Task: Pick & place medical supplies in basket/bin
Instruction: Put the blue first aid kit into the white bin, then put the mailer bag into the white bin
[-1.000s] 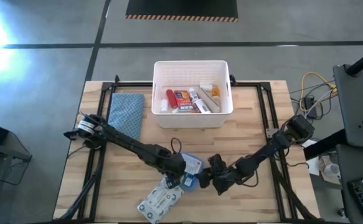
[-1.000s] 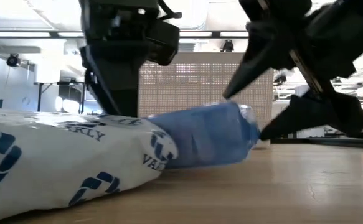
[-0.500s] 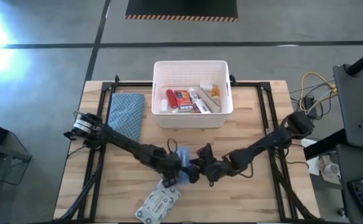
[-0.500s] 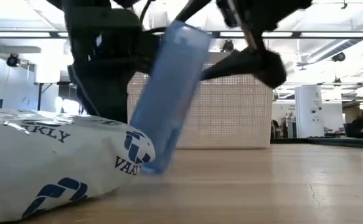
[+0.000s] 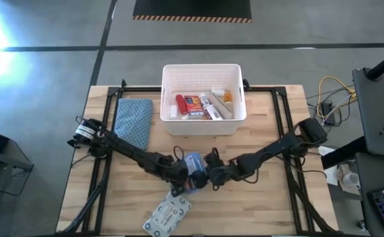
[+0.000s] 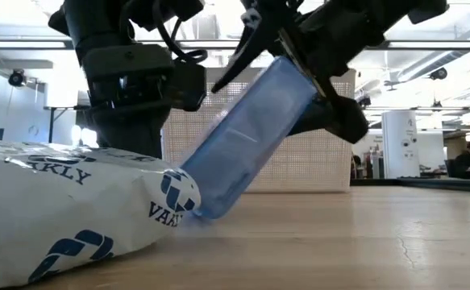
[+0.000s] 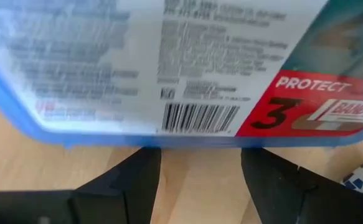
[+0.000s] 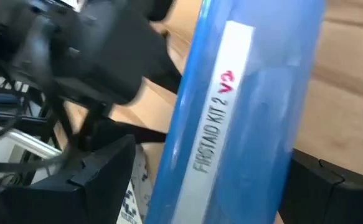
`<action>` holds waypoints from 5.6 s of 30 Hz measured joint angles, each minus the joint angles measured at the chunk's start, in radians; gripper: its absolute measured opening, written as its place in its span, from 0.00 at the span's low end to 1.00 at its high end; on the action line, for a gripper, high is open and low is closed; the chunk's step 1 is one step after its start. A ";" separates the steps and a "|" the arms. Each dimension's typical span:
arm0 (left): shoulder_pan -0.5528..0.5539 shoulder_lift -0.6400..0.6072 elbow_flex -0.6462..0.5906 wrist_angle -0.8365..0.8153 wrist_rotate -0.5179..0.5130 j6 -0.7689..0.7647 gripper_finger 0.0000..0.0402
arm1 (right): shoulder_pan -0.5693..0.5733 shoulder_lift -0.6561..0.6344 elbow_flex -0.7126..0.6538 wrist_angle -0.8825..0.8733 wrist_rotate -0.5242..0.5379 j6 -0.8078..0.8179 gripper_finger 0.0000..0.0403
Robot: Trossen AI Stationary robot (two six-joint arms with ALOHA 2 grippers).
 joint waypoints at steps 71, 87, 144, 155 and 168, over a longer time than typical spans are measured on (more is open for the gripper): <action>-0.609 -0.575 -0.293 0.000 -0.338 -0.655 0.50 | -0.100 -0.116 0.711 -0.875 -0.011 -0.724 0.85; -0.620 -0.287 -0.293 0.172 -0.273 -0.825 0.50 | 0.126 0.310 0.691 -0.760 -0.440 -0.057 0.82; -0.557 -0.282 -0.358 0.292 -0.545 -0.780 0.50 | -0.026 0.462 0.772 -0.352 -0.255 -0.249 0.34; -0.686 -0.726 -0.221 0.150 -0.887 -0.421 0.50 | -0.117 0.127 0.939 -0.888 0.265 -0.439 0.34; -0.409 -0.801 -0.019 0.167 -0.842 0.172 0.50 | -0.608 -0.105 0.928 -1.189 0.042 -0.566 0.39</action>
